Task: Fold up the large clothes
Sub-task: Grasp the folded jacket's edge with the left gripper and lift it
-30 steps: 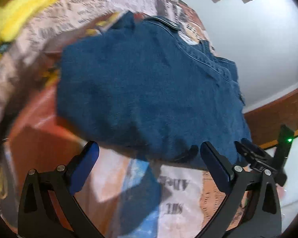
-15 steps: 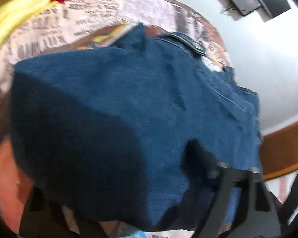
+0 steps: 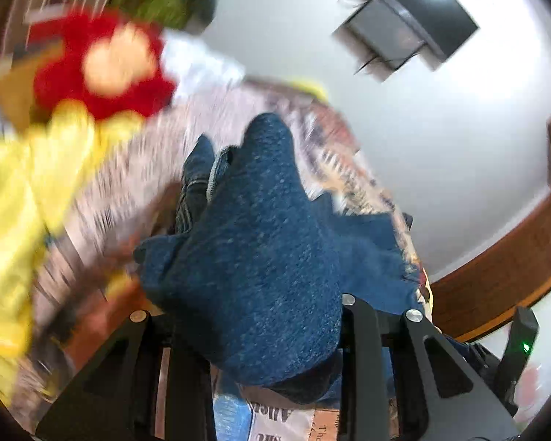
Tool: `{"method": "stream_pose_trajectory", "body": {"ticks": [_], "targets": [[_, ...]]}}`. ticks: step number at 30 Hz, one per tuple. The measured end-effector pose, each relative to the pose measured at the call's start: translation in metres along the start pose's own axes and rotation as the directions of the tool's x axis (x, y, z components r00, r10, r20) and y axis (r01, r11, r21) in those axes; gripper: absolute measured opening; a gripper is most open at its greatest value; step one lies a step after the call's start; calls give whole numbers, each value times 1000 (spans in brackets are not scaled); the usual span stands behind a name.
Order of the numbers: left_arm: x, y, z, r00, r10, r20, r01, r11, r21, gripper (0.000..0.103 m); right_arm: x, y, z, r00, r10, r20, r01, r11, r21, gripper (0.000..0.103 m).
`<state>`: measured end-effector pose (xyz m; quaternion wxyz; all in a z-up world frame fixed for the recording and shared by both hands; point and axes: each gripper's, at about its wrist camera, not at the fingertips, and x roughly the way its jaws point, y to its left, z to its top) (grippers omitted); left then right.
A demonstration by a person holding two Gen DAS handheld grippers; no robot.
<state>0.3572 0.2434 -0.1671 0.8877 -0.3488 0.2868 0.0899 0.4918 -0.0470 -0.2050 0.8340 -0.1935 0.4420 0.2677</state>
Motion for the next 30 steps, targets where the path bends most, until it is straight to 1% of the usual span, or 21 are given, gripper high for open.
{"method": "stream_pose_trajectory", "body": {"ticks": [2, 4, 6, 8, 10, 12, 14, 16, 18, 19, 21, 22, 23, 25, 27, 28, 30], "targets": [[-20, -12, 8, 998, -3, 59, 0, 999, 46, 29, 2, 11, 7, 999, 30, 12, -30, 1000, -6, 103], [-37, -20, 15, 994, -2, 107, -7, 997, 83, 29, 9, 23, 13, 998, 66, 2, -66, 998, -3, 103], [-48, -26, 23, 990, 18, 140, -36, 991, 126, 29, 21, 36, 18, 995, 100, -21, -101, 995, -2, 103], [-53, -31, 24, 986, 47, 160, -73, 984, 164, 29, 37, 52, 19, 990, 131, -57, -131, 991, -6, 103], [-47, -30, 24, 985, 72, 157, -100, 979, 180, 29, 54, 67, 16, 983, 157, -98, -160, 987, -18, 103], [-34, -30, 27, 986, 93, 136, -117, 976, 186, 29, 69, 79, 12, 974, 181, -135, -185, 983, -17, 103], [-22, -29, 23, 985, 128, 112, -148, 969, 196, 29, 79, 86, 8, 978, 156, -141, -160, 987, -11, 103], [-15, -31, 16, 983, 157, 95, -174, 963, 208, 29, 82, 93, 7, 980, 138, -145, -146, 988, -45, 103], [-8, -36, 12, 982, 174, 78, -188, 957, 222, 29, 81, 94, 8, 976, 151, -155, -163, 984, -66, 103], [-7, -40, 10, 982, 175, 74, -188, 953, 237, 29, 80, 92, 8, 972, 172, -163, -185, 980, -70, 103], [-4, -53, 7, 982, 174, 76, -189, 940, 286, 29, 75, 83, 9, 953, 237, -186, -250, 967, -45, 103], [-4, -60, 5, 982, 172, 79, -189, 934, 305, 29, 70, 73, 9, 937, 289, -195, -295, 956, -1, 103], [-3, -68, 4, 983, 168, 80, -185, 929, 321, 28, 65, 65, 9, 928, 320, -192, -319, 947, 39, 103], [-3, -83, 2, 985, 155, 81, -174, 923, 343, 27, 52, 43, 7, 916, 365, -169, -347, 930, 123, 103], [0, -101, 3, 987, 133, 87, -156, 915, 372, 27, 34, 13, 1, 913, 388, -125, -361, 912, 195, 103], [0, -110, 2, 989, 118, 90, -144, 911, 387, 26, 26, 0, -2, 916, 386, -107, -357, 908, 219, 103], [2, -133, -2, 992, 80, 98, -114, 898, 425, 26, 8, -29, -11, 934, 351, -67, -324, 910, 257, 103]]}}
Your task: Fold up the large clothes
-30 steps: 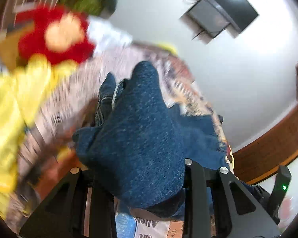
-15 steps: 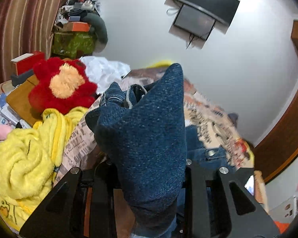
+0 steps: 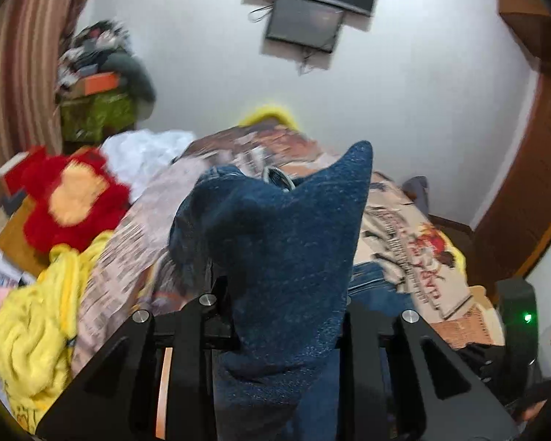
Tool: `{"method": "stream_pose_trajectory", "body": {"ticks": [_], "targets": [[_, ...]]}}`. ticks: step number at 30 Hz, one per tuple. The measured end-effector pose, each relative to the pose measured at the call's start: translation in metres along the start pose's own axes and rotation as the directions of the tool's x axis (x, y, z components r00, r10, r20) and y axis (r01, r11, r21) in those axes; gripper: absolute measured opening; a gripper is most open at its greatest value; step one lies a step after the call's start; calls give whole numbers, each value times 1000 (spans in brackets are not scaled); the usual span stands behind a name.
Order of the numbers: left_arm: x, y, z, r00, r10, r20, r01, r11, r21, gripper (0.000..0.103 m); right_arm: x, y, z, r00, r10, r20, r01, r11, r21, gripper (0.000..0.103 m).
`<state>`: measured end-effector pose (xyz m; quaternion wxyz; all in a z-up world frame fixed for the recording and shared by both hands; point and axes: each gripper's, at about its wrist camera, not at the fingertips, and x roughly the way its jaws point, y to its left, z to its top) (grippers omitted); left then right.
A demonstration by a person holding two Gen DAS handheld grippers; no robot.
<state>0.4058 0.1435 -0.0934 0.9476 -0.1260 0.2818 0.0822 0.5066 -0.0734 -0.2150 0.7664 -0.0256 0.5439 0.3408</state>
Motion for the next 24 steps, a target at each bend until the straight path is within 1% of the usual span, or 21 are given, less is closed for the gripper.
{"method": "stream_pose_trajectory", "body": {"ticks": [3, 7, 8, 9, 11, 14, 17, 18, 21, 23, 24], "targets": [[0, -36, 6, 998, -57, 20, 55, 997, 54, 25, -32, -33, -6, 998, -45, 53, 43, 998, 49, 103], [6, -89, 0, 993, -121, 5, 119, 980, 162, 25, -68, -69, -28, 992, -91, 84, 80, 988, 130, 103], [11, -107, -7, 991, -132, -15, 132, 969, 210, 25, -77, -78, -36, 991, -100, 90, 86, 985, 149, 103], [15, -117, -11, 990, -136, -32, 140, 961, 238, 25, -83, -83, -42, 990, -107, 92, 91, 982, 165, 103], [24, -138, -28, 985, -148, -86, 167, 937, 306, 25, -94, -95, -55, 987, -123, 100, 101, 976, 195, 103], [34, -162, -58, 973, -147, -176, 208, 891, 403, 25, -110, -105, -76, 985, -135, 104, 108, 967, 230, 103], [41, -170, -88, 959, -127, -252, 236, 851, 469, 25, -114, -109, -88, 984, -144, 103, 116, 963, 243, 103], [42, -171, -94, 956, -120, -270, 240, 846, 476, 25, -116, -111, -92, 983, -149, 104, 120, 962, 246, 103], [47, -165, -112, 937, -100, -334, 260, 839, 478, 26, -118, -112, -104, 982, -158, 107, 127, 960, 249, 103], [46, -158, -120, 929, -101, -357, 269, 845, 463, 29, -122, -110, -110, 982, -155, 110, 122, 959, 255, 103], [44, -158, -123, 928, -100, -359, 271, 844, 464, 30, -123, -110, -112, 982, -152, 113, 119, 959, 257, 103]]}}
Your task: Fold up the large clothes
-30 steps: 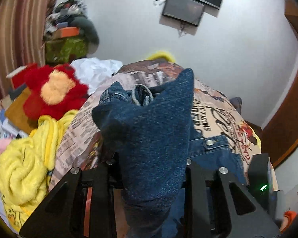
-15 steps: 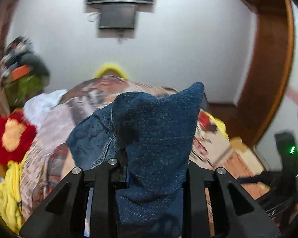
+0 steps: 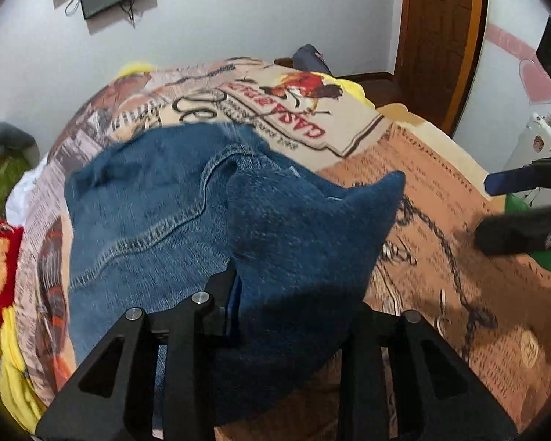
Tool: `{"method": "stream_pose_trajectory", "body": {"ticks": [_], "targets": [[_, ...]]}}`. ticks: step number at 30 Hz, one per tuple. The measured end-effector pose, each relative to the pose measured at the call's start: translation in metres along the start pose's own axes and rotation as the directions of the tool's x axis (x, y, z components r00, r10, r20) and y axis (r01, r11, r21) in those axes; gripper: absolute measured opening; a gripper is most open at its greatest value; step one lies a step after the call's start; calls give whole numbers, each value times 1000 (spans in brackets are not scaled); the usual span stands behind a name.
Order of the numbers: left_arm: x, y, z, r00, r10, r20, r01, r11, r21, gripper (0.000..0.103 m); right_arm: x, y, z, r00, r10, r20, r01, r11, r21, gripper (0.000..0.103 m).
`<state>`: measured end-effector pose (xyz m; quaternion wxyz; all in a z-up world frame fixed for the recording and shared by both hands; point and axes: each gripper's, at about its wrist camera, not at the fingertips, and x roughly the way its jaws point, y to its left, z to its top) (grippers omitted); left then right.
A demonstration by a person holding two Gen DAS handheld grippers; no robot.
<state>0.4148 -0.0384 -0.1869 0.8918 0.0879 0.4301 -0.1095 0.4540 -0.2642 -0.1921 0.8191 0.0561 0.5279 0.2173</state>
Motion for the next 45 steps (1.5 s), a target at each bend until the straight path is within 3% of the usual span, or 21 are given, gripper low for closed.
{"method": "stream_pose_trajectory", "body": {"ticks": [3, 5, 7, 10, 12, 17, 20, 23, 30, 34, 36, 41, 45], "targets": [[-9, -8, -9, 1000, -2, -11, 2, 1000, 11, 42, -8, 1, -6, 1000, 3, 9, -3, 1000, 2, 103], [-17, -9, -12, 999, -50, -16, 50, 999, 3, 62, -11, 4, -6, 1000, 3, 14, -3, 1000, 1, 103], [-26, -9, -15, 997, -72, 1, 72, 997, 7, 68, -15, 9, -5, 1000, 9, 24, -8, 1000, -5, 103], [-38, -6, -17, 1000, -19, 23, 18, 1000, 21, 72, -22, 18, -2, 999, 14, 42, -13, 1000, -20, 103], [-51, 1, -19, 999, -23, 40, 22, 1000, 13, 74, -24, 27, 3, 998, 21, 55, -19, 999, -34, 103], [-88, 43, -20, 990, 54, 129, -44, 996, -75, 97, -18, 53, 16, 997, 46, 63, -41, 996, -80, 103], [-98, 77, -22, 983, 106, 150, -84, 986, -145, 100, -8, 70, 25, 997, 61, 54, -55, 993, -107, 103], [-88, 109, -27, 984, 148, 94, -127, 972, -196, 100, 12, 87, 33, 997, 65, 32, -60, 989, -135, 103], [-39, 148, -54, 992, 105, -75, -121, 959, -258, 100, 76, 111, 47, 997, 31, -76, -45, 981, -190, 103], [-28, 151, -70, 994, 85, -68, -101, 950, -294, 103, 104, 98, 60, 993, -51, -107, 29, 981, -193, 103], [-27, 151, -72, 996, 75, -58, -89, 950, -298, 103, 106, 84, 67, 993, -75, -89, 56, 980, -193, 103], [-24, 147, -79, 996, 78, -51, -89, 954, -286, 103, 89, 55, 74, 998, -11, -61, 1, 987, -161, 103], [-24, 146, -85, 997, 59, -57, -74, 950, -304, 103, 74, 48, 63, 997, -80, -1, 77, 970, -232, 103]]}}
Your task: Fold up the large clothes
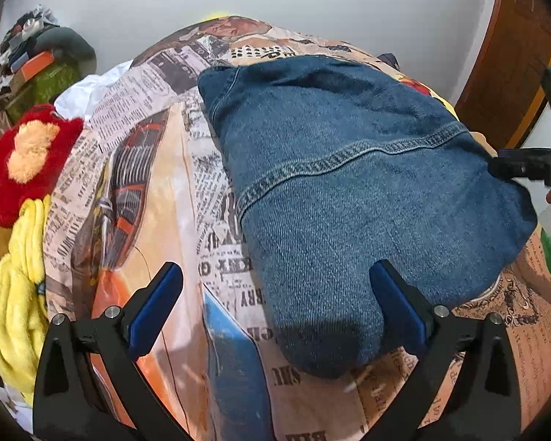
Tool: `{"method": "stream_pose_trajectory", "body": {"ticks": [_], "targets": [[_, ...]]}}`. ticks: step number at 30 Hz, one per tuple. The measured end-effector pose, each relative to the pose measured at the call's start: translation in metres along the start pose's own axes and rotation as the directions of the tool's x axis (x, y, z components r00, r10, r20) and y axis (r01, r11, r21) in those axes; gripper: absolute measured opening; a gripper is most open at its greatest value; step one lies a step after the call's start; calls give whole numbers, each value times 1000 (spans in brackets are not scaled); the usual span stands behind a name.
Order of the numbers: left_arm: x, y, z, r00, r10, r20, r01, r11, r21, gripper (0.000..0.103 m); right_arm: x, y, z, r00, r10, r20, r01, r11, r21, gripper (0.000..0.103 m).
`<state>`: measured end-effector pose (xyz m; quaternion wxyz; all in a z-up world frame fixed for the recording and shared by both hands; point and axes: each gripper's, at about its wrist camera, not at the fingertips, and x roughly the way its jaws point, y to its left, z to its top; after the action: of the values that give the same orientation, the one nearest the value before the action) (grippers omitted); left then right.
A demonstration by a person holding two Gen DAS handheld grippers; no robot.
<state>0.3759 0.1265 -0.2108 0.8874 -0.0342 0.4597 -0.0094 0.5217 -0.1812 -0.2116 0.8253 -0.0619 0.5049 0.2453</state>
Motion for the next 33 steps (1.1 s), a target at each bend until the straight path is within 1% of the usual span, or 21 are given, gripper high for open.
{"method": "stream_pose_trajectory", "body": {"ticks": [1, 2, 3, 4, 5, 7, 9, 12, 14, 17, 19, 22, 25, 27, 30, 32, 33], "targets": [[-1, 1, -2, 1000, -1, -5, 1, 1000, -7, 103, -4, -1, -5, 1000, -26, 15, 26, 1000, -18, 103], [-2, 3, -3, 1000, 8, -9, -8, 1000, -13, 103, -7, -4, -8, 997, -79, 26, 79, 997, -18, 103], [-5, 5, -3, 1000, 17, -8, -17, 1000, -15, 103, -10, -9, -14, 980, -195, 28, 195, 981, -10, 103], [-8, 6, -3, 1000, 21, -7, -21, 1000, -13, 103, -10, -15, -17, 966, -259, 21, 259, 966, -3, 103], [-12, 8, -1, 1000, 18, -10, -18, 1000, -7, 103, -11, -22, -19, 964, -264, 11, 264, 965, 1, 103], [-18, 10, 2, 1000, 19, -10, -19, 1000, -2, 103, -15, -32, -22, 980, -200, -16, 200, 979, 27, 103], [-23, 11, 9, 999, 44, -2, -44, 999, 19, 103, -24, -38, -19, 988, -152, -13, 153, 986, 73, 103], [-28, 11, 22, 997, 69, 32, -71, 996, 53, 103, -37, -34, -8, 995, -97, 28, 93, 989, 112, 103], [-28, 11, 33, 996, 69, 48, -72, 995, 66, 103, -43, -26, 3, 998, -43, 54, 35, 991, 128, 103], [-21, 10, 51, 996, 61, 57, -66, 995, 81, 103, -41, -7, 22, 997, 23, 71, -31, 993, 112, 103], [-10, 10, 63, 997, 54, 52, -59, 994, 93, 103, -33, 7, 35, 997, 51, 63, -56, 996, 72, 103], [11, 10, 80, 998, 52, 31, -55, 993, 102, 103, -16, 24, 49, 997, 72, 36, -73, 997, 16, 103], [35, 12, 97, 999, 35, 3, -35, 995, 94, 103, 14, 36, 61, 995, 95, -24, -95, 995, -23, 103], [54, 16, 109, 999, 31, -23, -29, 997, 76, 103, 36, 37, 67, 994, 84, -67, -87, 995, -43, 103], [79, 24, 126, 999, 15, -48, -13, 999, 39, 103, 65, 30, 78, 987, 109, -118, -111, 994, -14, 103], [92, 30, 139, 999, 7, -40, -6, 1000, 8, 103, 76, 21, 85, 984, 127, -123, -127, 992, 16, 103], [97, 32, 145, 999, 14, -38, -14, 1000, -1, 103, 80, 19, 89, 985, 127, -120, -125, 992, 22, 103]]}}
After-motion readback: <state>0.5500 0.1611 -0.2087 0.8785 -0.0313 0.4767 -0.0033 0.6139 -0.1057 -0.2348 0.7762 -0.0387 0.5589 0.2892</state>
